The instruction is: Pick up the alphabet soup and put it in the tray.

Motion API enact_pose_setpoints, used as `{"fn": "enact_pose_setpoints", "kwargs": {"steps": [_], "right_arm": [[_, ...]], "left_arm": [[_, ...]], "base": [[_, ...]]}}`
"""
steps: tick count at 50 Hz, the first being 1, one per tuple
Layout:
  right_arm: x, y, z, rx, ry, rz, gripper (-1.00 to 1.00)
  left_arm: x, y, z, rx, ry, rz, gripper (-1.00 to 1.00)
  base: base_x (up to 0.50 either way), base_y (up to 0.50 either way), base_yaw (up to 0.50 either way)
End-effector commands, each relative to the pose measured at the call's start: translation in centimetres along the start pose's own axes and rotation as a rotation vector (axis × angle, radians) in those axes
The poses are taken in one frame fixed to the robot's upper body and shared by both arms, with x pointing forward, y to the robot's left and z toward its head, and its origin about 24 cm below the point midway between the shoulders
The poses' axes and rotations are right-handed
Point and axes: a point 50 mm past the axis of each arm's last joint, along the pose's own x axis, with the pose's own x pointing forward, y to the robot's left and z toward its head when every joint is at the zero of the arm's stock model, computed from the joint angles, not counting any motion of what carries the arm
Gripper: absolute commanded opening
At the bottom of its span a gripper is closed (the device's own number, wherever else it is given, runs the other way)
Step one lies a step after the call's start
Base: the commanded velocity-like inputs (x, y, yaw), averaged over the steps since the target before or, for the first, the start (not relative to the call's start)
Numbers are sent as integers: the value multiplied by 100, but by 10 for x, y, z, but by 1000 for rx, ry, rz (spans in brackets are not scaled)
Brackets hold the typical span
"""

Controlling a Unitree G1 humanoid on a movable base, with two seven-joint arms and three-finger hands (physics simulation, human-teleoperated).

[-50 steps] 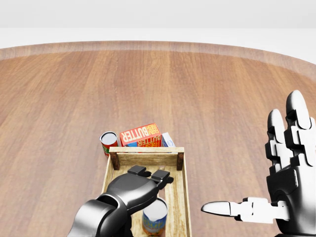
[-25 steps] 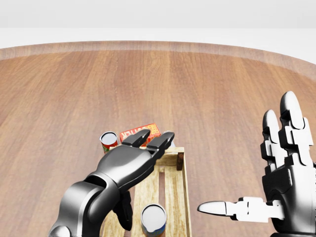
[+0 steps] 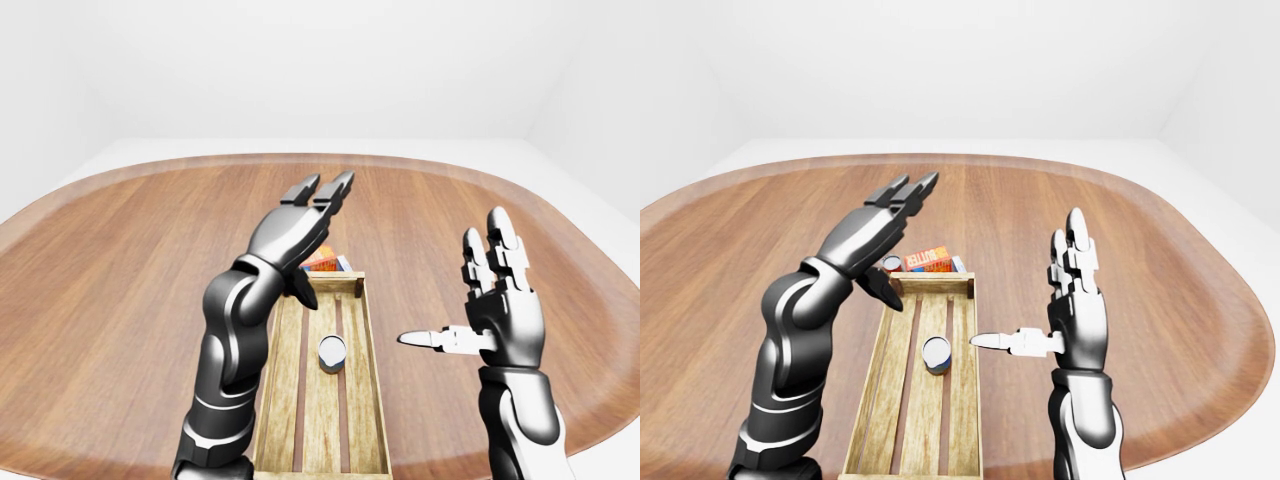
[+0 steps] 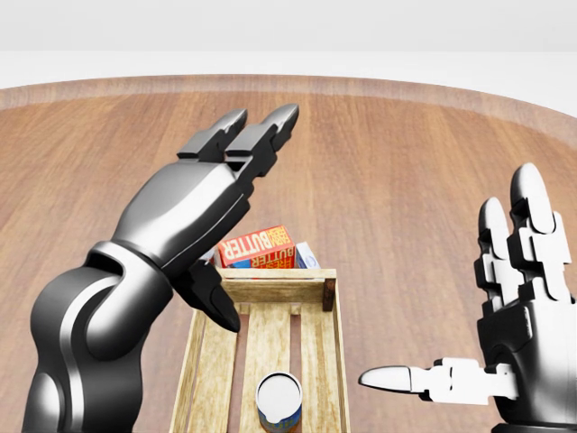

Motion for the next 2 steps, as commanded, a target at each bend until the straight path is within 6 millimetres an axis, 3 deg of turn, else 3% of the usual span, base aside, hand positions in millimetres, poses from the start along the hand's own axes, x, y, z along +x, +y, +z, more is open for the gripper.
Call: {"fn": "enact_pose_setpoints", "kwargs": {"steps": [1,2], "right_arm": [[0,0,2,-2,-10,2,100],[1,1,2,-1,-11,3,100]], "left_arm": [[-7,17,0,-3,-38,61,100],[-9,17,-1,-4,-35,61,100]], "base": [[0,0,0],[0,0,0]]}}
